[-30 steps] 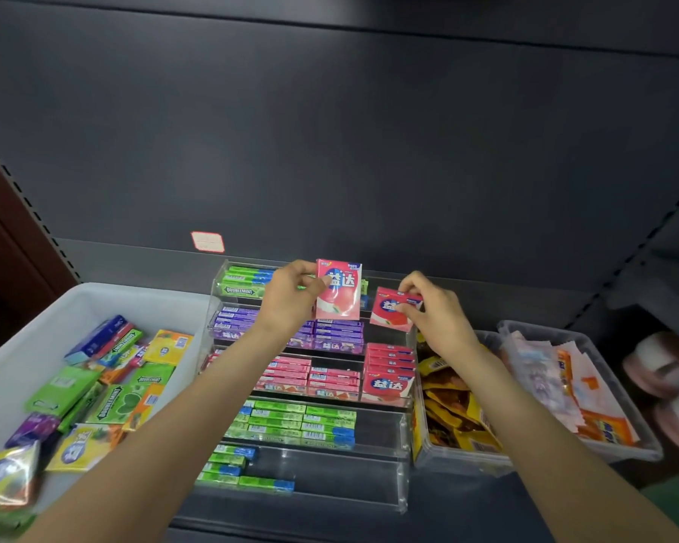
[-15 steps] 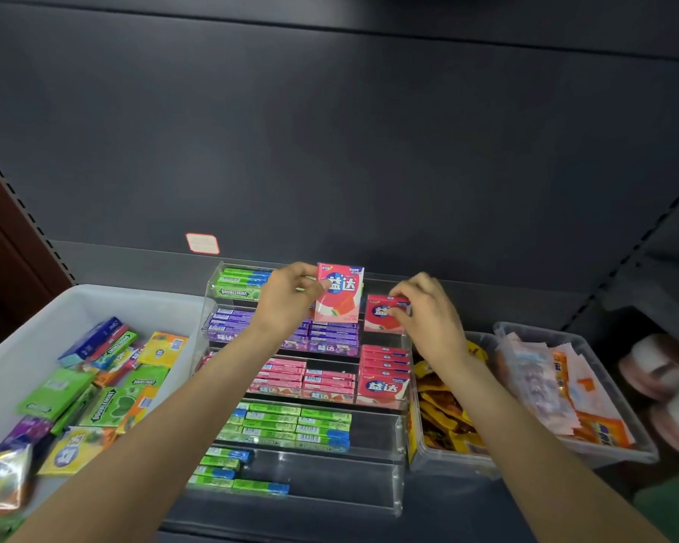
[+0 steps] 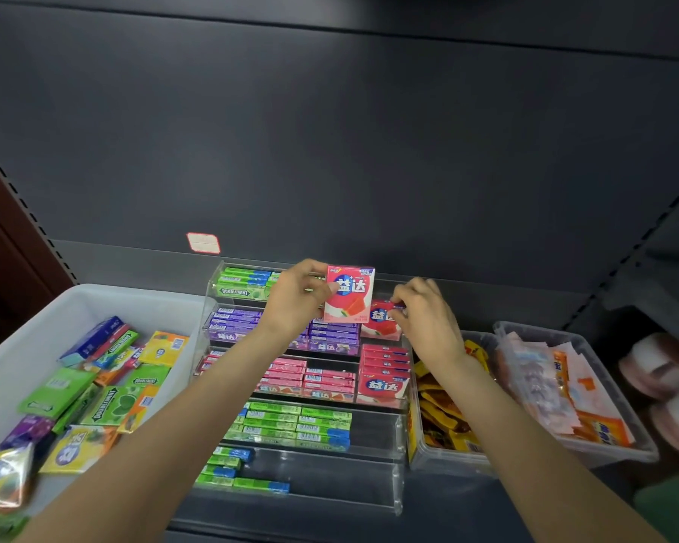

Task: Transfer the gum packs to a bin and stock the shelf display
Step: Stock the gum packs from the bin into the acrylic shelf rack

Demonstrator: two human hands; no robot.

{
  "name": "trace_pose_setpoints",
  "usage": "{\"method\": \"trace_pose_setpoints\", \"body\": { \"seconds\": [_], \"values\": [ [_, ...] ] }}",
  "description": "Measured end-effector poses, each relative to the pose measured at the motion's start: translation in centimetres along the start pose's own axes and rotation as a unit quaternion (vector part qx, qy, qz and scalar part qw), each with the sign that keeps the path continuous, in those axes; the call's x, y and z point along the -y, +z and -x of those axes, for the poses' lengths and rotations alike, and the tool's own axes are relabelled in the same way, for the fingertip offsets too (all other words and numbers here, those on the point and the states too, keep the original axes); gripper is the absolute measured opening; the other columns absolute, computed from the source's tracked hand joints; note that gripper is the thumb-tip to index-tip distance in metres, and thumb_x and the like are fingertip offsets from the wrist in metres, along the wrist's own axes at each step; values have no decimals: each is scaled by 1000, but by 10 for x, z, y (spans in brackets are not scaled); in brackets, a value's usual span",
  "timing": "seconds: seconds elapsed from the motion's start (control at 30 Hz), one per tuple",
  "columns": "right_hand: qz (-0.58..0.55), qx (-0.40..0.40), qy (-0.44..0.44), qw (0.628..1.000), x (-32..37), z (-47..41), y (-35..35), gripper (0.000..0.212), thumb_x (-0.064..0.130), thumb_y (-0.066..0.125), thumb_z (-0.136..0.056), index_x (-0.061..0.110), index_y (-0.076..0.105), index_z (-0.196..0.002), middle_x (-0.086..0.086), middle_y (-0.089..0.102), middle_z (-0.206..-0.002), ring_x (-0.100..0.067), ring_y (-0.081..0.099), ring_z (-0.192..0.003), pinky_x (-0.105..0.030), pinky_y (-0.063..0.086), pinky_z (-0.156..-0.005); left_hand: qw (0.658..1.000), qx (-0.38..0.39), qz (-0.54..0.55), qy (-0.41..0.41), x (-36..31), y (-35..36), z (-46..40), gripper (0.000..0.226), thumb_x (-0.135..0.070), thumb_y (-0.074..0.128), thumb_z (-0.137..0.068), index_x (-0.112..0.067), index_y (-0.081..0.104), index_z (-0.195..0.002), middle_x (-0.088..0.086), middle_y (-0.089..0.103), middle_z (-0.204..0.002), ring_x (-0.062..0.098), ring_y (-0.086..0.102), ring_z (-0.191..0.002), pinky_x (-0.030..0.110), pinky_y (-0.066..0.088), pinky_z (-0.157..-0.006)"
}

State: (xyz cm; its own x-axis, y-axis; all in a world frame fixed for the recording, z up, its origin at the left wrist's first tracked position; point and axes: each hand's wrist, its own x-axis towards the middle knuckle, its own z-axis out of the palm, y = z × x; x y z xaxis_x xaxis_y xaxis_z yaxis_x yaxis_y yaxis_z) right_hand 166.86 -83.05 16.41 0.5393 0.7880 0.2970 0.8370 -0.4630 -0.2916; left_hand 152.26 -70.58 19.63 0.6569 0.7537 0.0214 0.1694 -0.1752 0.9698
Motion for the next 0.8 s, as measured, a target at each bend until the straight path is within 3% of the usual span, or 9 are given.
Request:
{"method": "trace_pose_setpoints", "body": {
  "seconds": [0.17,0.3,0.47,0.53,0.6,0.7,0.8],
  "values": [
    [-54,20,26,998,-5,-1,-10,30,22,60,-90,15,61,-119,-4,50,-125,-14,43,-119,-28,43,-96,997,40,-32,50,1,14,-3,20,-12,58,-91,-22,48,-105,11,67,-97,23,67,-95,43,59,-70],
    [-68,51,29,996,-7,3,-14,34,21,58,-91,14,58,-124,-5,47,-127,-14,40,-122,-26,39,-97,991,35,-79,102,11,36,-3,20,-13,56,-92,-20,47,-109,5,65,-99,14,64,-90,15,54,-57],
    [-171,40,40,984,-12,6,-21,50,21,64,-87,18,47,-134,-3,58,-118,-6,53,-102,-26,49,-86,988,2,-87,130,22,53,-4,18,-10,59,-90,-17,51,-105,-2,62,-93,6,59,-83,7,49,-61],
    [-159,36,24,986,-13,5,-23,47,20,63,-88,19,49,-132,-1,59,-117,-8,55,-103,-26,50,-83,981,-7,-121,154,26,58,-7,16,-10,62,-88,-17,52,-98,-4,61,-95,4,57,-84,4,45,-64],
    [-113,34,12,993,-12,2,-22,36,22,62,-88,16,56,-123,-4,59,-117,-14,57,-107,-28,51,-84,973,-13,-159,165,29,63,-9,14,-13,64,-87,-17,53,-94,-3,62,-98,6,56,-87,7,45,-67],
    [-68,37,19,997,-11,0,-17,32,25,62,-88,13,60,-117,-5,56,-117,-17,56,-109,-28,50,-85,961,-34,-221,165,33,67,-11,14,-18,66,-85,-17,57,-96,-1,58,-104,13,52,-99,25,49,-79],
    [-52,30,22,998,-10,2,-11,32,26,63,-88,13,60,-118,-5,53,-120,-17,53,-113,-30,50,-89,940,-35,-286,184,33,63,-11,18,-22,67,-85,-17,63,-102,0,58,-111,15,47,-107,24,41,-85]
  ]
}}
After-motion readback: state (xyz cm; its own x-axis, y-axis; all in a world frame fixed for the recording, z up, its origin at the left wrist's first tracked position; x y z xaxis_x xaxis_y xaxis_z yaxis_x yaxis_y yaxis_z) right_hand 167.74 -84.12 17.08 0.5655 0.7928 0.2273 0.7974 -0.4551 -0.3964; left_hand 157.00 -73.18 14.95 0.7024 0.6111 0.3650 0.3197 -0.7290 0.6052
